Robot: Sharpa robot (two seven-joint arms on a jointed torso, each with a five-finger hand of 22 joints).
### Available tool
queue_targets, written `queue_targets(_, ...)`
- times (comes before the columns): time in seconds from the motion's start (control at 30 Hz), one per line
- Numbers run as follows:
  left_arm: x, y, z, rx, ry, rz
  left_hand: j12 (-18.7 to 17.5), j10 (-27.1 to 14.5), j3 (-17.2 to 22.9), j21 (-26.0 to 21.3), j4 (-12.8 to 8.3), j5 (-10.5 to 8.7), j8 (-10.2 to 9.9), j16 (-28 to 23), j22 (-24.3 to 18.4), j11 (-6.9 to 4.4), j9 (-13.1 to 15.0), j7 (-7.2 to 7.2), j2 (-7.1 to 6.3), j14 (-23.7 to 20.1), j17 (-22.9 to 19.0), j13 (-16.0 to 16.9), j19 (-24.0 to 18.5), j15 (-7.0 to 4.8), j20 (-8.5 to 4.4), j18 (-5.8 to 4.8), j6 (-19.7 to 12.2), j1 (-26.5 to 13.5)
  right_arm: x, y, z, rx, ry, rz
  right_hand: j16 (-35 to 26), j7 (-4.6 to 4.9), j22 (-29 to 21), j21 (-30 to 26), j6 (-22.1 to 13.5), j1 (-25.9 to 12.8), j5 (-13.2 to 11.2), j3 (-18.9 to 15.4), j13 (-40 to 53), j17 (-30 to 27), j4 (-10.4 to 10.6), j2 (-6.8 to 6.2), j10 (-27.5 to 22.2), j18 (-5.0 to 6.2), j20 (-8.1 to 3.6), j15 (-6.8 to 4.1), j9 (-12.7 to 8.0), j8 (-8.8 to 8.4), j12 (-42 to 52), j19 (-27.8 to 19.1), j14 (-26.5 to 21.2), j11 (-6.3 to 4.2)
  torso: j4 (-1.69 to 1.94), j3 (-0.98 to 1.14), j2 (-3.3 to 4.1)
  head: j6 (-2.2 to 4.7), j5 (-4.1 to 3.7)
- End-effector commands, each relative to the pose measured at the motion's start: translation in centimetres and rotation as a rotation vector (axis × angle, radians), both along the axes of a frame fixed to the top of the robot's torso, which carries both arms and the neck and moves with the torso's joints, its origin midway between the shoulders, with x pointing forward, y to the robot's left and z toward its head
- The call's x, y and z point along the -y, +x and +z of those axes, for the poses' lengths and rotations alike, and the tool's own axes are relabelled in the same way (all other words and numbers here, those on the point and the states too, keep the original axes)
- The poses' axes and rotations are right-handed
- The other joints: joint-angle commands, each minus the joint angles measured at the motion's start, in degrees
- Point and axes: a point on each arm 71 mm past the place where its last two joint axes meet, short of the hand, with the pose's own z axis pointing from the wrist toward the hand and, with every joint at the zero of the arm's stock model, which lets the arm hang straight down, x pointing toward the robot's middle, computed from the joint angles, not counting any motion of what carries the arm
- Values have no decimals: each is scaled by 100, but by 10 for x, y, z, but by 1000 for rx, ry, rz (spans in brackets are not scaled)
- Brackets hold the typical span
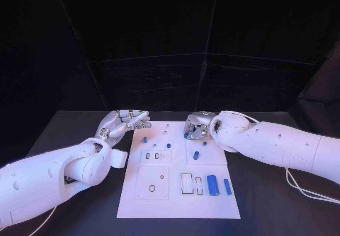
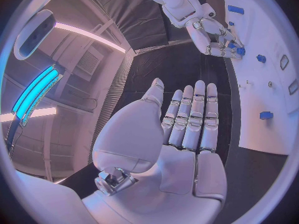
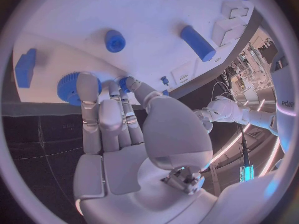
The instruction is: Assemble the parts on the task board
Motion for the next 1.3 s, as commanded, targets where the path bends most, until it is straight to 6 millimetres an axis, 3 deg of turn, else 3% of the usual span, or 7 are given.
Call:
queue_targets(0.03,1,0,1,6,-3,-15,-24,35,-7,-22,-39,6,-32,-26,-7,22,-8,-13,5,39,6,-9,42,14,-12,37,40,54,-2,-1,5,44,54,8,134,-74,297,218,184,96,-27,75,29,150,32,7,167,-120,-21,-65,54,100,74,117,191,-60,-1,0,-1,3,3)
queue_targets(0.17,0,0,1,5,-3,-16,-25,36,-7,-23,-41,6,-33,-27,-8,22,-8,-13,5,40,6,-9,42,14,-12,37,41,55,-2,-2,12,105,113,-14,217,-157,602,444,367,127,-68,112,75,220,82,11,359,-164,-70,-126,99,190,148,216,193,-143,1,-1,2,11,5)
queue_targets(0.3,0,0,1,5,-4,-17,-30,39,-2,-26,-53,6,-38,-30,-11,21,-8,-14,10,43,7,-10,45,13,-12,37,46,63,-1,-3,16,141,155,-50,238,-182,677,510,416,153,-106,146,93,227,110,26,408,-176,-89,-148,117,211,156,233,184,-167,3,-6,-1,26,6)
queue_targets(0.67,-1,0,1,4,-4,-18,-33,42,-1,-28,-60,5,-40,-33,-14,21,-8,-14,11,45,8,-11,47,13,-12,38,48,66,-7,1,21,179,200,-118,253,-189,758,577,425,99,-155,142,107,223,191,-4,431,-190,-98,-152,129,209,146,246,172,-174,12,-1,10,51,27)
queue_targets(0.97,1,-1,1,3,-7,-25,-34,44,-4,-29,-63,4,-43,-35,-15,20,-8,-15,9,48,8,-11,49,12,-13,38,51,64,-24,11,18,176,193,-123,242,-189,787,600,416,83,-165,143,109,198,217,-15,424,-193,-100,-153,129,201,136,252,165,-173,41,-12,11,48,32)
queue_targets(1.1,2,-1,1,2,-7,-27,-36,47,-4,-30,-65,4,-44,-36,-17,20,-8,-16,9,49,9,-11,51,12,-13,38,53,63,-32,14,16,158,179,-122,252,-185,800,615,400,48,-197,142,110,204,267,-20,412,-196,-99,-149,129,188,120,251,162,-168,30,2,26,55,67)
queue_targets(1.3,2,-1,2,1,-8,-28,-36,47,-4,-30,-65,4,-44,-36,-17,20,-8,-16,9,49,9,-11,51,12,-13,38,53,63,-40,18,13,140,162,-124,259,-185,807,623,393,40,-213,145,111,209,286,-25,407,-196,-99,-148,129,183,112,249,161,-167,25,-5,31,25,77)
